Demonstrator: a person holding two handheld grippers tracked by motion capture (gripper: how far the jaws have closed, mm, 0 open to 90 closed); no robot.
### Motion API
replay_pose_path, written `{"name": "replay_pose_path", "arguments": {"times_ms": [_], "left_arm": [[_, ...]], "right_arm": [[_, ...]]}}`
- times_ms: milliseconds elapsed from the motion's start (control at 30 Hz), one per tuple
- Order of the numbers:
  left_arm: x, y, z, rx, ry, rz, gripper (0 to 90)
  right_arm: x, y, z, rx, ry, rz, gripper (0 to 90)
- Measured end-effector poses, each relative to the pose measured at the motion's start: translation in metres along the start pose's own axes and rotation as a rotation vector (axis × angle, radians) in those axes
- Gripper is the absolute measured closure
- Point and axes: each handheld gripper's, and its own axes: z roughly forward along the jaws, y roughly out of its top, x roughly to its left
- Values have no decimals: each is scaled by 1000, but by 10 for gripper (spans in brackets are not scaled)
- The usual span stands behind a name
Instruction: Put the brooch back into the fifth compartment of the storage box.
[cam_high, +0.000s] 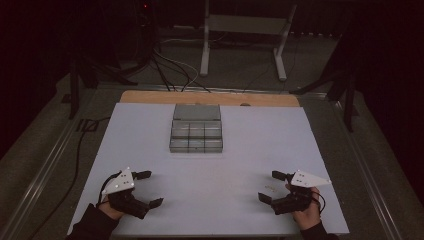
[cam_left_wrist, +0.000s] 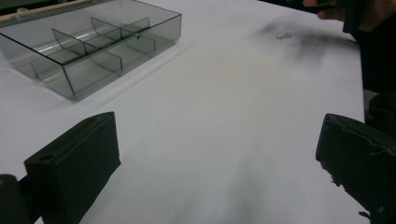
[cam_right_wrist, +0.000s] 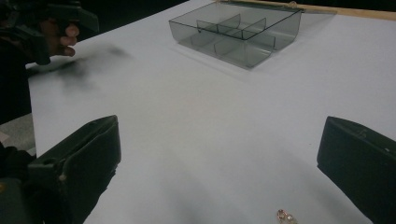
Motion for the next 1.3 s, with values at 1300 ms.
{"name": "replay_pose_path", "arguments": {"times_ms": [1300], "left_arm": [[2,0,-1,-23,-11,-31,11]], "right_arm": [[10,24,-9,10,103,-52,0]]}}
